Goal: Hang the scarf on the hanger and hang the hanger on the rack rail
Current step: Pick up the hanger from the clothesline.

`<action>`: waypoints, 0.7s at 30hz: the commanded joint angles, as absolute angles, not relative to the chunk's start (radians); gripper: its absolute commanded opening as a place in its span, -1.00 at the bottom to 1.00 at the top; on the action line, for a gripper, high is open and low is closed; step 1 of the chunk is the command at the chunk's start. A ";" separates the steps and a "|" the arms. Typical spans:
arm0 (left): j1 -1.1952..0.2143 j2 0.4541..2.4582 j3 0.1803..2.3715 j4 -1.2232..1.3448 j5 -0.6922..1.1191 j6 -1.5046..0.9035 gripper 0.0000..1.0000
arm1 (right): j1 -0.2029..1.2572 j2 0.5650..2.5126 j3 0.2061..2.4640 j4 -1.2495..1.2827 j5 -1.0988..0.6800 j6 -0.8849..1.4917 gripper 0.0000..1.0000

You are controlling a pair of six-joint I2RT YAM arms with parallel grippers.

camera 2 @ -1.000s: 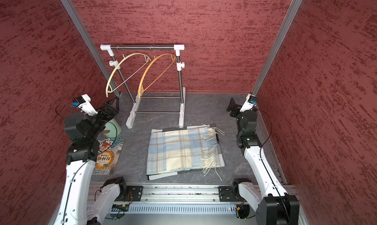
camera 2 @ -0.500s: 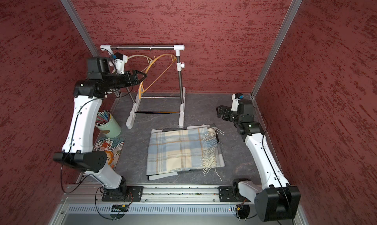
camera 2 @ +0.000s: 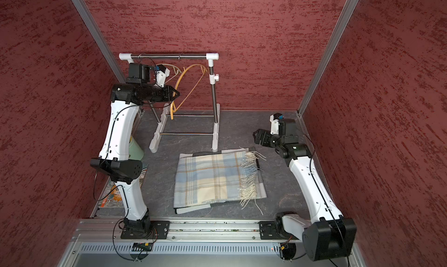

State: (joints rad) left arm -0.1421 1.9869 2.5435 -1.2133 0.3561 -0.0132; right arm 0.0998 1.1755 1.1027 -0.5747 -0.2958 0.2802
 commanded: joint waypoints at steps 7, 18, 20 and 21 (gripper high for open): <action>-0.216 1.903 2.560 -1.124 0.189 0.059 -1.00 | 0.110 1.183 1.120 -0.576 -0.346 0.287 0.84; -0.281 1.643 2.228 -1.031 0.205 0.016 -1.00 | 0.111 1.163 1.125 -0.574 -0.371 0.308 0.83; -0.307 1.510 2.031 -0.979 0.216 -0.019 -1.00 | 0.111 1.143 1.124 -0.562 -0.399 0.321 0.81; -0.313 1.443 1.927 -0.948 0.240 -0.051 -1.00 | 0.113 1.131 1.120 -0.552 -0.415 0.328 0.80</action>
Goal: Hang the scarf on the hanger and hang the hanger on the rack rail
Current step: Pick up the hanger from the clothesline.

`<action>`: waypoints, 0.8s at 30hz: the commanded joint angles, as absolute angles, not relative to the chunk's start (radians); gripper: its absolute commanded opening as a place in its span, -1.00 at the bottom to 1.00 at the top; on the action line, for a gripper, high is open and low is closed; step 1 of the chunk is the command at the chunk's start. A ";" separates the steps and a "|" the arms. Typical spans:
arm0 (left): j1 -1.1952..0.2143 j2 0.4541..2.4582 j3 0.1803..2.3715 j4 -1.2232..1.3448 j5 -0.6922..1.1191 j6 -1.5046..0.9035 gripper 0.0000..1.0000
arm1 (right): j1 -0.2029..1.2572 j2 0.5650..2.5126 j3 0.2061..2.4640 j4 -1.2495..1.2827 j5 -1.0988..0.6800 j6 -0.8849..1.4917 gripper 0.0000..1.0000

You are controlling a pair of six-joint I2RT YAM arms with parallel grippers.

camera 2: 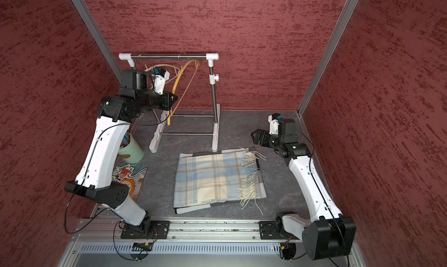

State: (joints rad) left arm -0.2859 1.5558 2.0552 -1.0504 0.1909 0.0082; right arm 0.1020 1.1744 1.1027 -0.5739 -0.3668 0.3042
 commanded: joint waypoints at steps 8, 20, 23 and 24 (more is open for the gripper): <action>-0.376 0.967 1.303 -0.892 0.250 -0.326 -1.00 | 0.232 1.065 1.145 -0.507 -0.547 0.449 0.74; -0.608 0.703 0.818 -0.574 0.118 -0.479 -1.00 | 0.867 1.348 1.193 -0.151 -0.327 0.854 0.53; -0.631 0.707 0.805 -0.562 0.117 -0.479 -1.00 | 0.900 1.443 1.243 -0.100 -0.347 0.901 0.51; -0.637 0.701 0.798 -0.558 0.115 -0.479 -1.00 | 0.903 1.472 1.255 -0.085 -0.355 0.916 0.48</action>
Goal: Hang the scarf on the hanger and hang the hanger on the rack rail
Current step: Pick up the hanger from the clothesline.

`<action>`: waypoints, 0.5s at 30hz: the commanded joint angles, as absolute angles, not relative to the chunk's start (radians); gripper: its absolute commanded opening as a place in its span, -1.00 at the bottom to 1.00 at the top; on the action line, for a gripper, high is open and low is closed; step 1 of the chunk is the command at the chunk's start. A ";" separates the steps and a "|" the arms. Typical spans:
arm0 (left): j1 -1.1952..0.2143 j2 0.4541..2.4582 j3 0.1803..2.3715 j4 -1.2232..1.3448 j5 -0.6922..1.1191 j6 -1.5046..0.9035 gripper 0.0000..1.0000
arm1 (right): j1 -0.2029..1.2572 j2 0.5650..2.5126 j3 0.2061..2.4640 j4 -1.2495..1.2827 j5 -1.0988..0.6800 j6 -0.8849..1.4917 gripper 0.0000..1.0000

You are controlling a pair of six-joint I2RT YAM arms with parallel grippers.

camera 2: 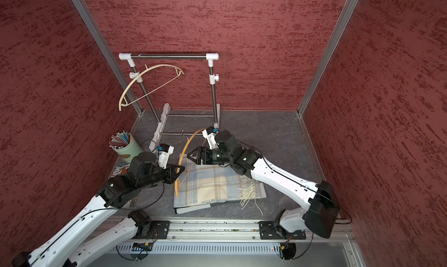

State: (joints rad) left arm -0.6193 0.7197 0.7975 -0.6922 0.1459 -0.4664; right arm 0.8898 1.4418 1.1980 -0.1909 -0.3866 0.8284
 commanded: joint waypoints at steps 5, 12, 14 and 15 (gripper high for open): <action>-0.653 0.667 0.753 -0.524 0.118 -0.503 -1.00 | 0.906 1.586 1.301 -0.030 -0.383 0.980 0.29; -0.685 0.654 0.728 -0.521 0.099 -0.532 -1.00 | 0.907 1.667 1.356 0.003 -0.443 1.002 -0.61; -0.686 0.657 0.743 -0.544 0.096 -0.556 -0.51 | 0.907 1.662 1.346 0.008 -0.444 0.994 -0.94; -0.687 0.664 0.764 -0.575 0.094 -0.575 -0.03 | 0.907 1.658 1.344 0.004 -0.445 0.983 -1.00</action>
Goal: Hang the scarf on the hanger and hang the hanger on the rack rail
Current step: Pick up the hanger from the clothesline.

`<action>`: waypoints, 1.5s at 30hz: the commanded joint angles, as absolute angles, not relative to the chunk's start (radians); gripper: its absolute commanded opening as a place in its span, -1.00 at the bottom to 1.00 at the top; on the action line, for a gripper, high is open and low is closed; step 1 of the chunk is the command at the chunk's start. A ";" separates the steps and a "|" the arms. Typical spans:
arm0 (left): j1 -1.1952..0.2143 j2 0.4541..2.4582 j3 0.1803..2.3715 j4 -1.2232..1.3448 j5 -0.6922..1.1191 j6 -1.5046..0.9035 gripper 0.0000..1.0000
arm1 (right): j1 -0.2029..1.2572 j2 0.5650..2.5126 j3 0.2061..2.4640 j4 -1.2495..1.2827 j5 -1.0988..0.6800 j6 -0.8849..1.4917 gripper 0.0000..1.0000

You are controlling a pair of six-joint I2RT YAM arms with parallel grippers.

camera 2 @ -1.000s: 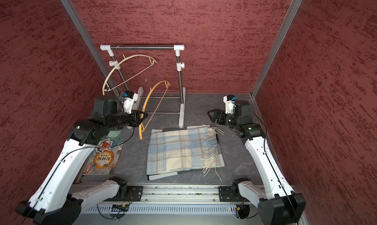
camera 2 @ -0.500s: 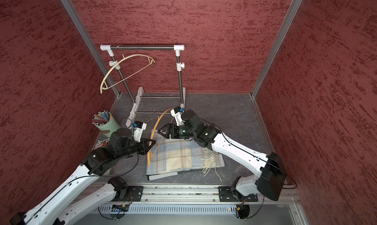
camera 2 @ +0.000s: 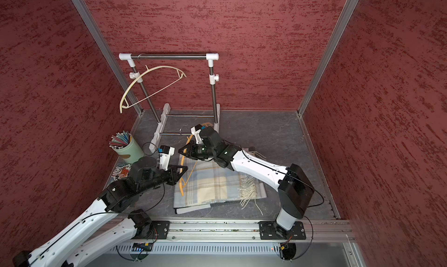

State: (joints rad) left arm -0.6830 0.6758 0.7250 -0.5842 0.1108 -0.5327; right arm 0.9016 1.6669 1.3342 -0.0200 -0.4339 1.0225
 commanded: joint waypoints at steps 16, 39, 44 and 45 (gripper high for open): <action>-0.625 0.908 1.283 -1.055 0.112 -0.611 0.60 | 0.905 1.586 1.295 -0.170 -0.497 0.776 -1.00; -0.359 0.884 1.125 -0.979 0.209 -0.655 0.68 | 0.894 1.486 1.049 0.074 -0.656 0.827 -1.00; -0.298 0.797 0.834 -0.909 0.265 -0.766 0.61 | 0.884 1.462 0.853 0.389 -0.785 0.906 -1.00; -0.298 0.801 0.786 -0.890 0.259 -0.778 0.59 | 0.885 1.461 0.824 0.431 -0.806 0.917 -1.00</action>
State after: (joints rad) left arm -0.3069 0.7837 0.8833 -0.9287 0.2344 -0.6998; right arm 0.8909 1.4849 0.8700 0.1581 -0.7021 0.8696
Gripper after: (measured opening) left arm 0.805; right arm 0.098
